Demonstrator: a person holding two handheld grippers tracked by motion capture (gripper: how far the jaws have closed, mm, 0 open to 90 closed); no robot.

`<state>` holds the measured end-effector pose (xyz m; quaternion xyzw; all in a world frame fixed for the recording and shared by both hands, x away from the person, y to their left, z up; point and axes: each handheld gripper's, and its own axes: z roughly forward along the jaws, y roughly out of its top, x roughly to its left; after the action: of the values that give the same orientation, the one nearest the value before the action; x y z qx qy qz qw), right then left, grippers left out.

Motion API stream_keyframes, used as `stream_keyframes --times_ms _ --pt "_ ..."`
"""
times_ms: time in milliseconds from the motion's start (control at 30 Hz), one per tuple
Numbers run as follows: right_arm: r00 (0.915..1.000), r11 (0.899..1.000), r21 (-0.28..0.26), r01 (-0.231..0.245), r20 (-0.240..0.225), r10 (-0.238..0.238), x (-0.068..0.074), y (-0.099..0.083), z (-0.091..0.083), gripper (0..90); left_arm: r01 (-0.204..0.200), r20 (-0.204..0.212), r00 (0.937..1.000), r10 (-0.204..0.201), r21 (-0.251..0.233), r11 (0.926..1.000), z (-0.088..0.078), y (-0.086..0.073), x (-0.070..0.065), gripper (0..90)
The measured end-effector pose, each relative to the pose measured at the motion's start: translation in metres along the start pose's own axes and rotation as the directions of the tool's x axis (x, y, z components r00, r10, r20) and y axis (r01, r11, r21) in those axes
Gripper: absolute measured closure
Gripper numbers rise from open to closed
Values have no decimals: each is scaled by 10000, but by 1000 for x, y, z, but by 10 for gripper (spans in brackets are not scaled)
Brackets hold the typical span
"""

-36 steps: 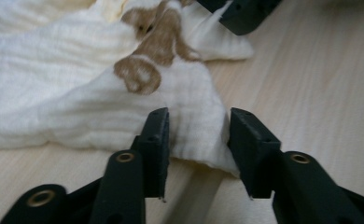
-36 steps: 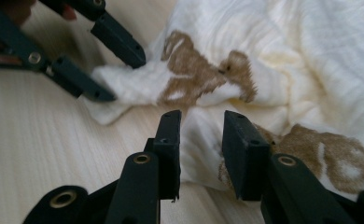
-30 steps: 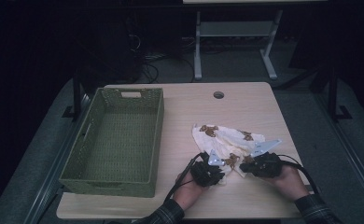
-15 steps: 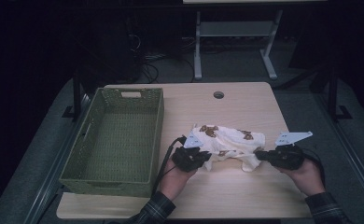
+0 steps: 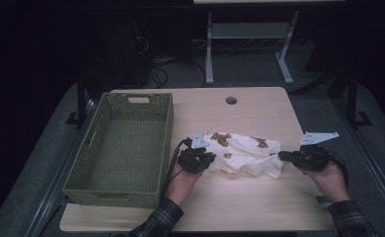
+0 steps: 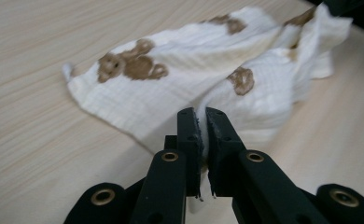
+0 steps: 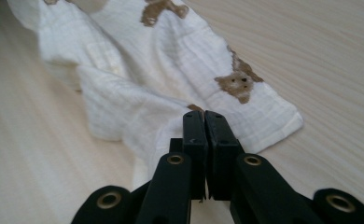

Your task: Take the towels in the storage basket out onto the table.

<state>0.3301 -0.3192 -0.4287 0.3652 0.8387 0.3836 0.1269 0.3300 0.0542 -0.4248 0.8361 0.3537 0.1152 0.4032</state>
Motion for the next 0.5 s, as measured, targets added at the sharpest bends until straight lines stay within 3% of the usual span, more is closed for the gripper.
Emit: stream_keyframes --times_ms 300,367,500 --pt "9994 9948 1001 -179 299 150 -20 -3 36 869 248 -380 9990 -220 754 9968 33 -10 16 843" --pt "9995 9937 1095 -232 254 205 -21 -4 39 864 139 -412 9991 -99 984 9950 37 -13 18 826" --pt "9996 9958 899 -157 255 135 -20 -3 32 780 237 -513 9985 -193 876 9959 33 -12 18 728"
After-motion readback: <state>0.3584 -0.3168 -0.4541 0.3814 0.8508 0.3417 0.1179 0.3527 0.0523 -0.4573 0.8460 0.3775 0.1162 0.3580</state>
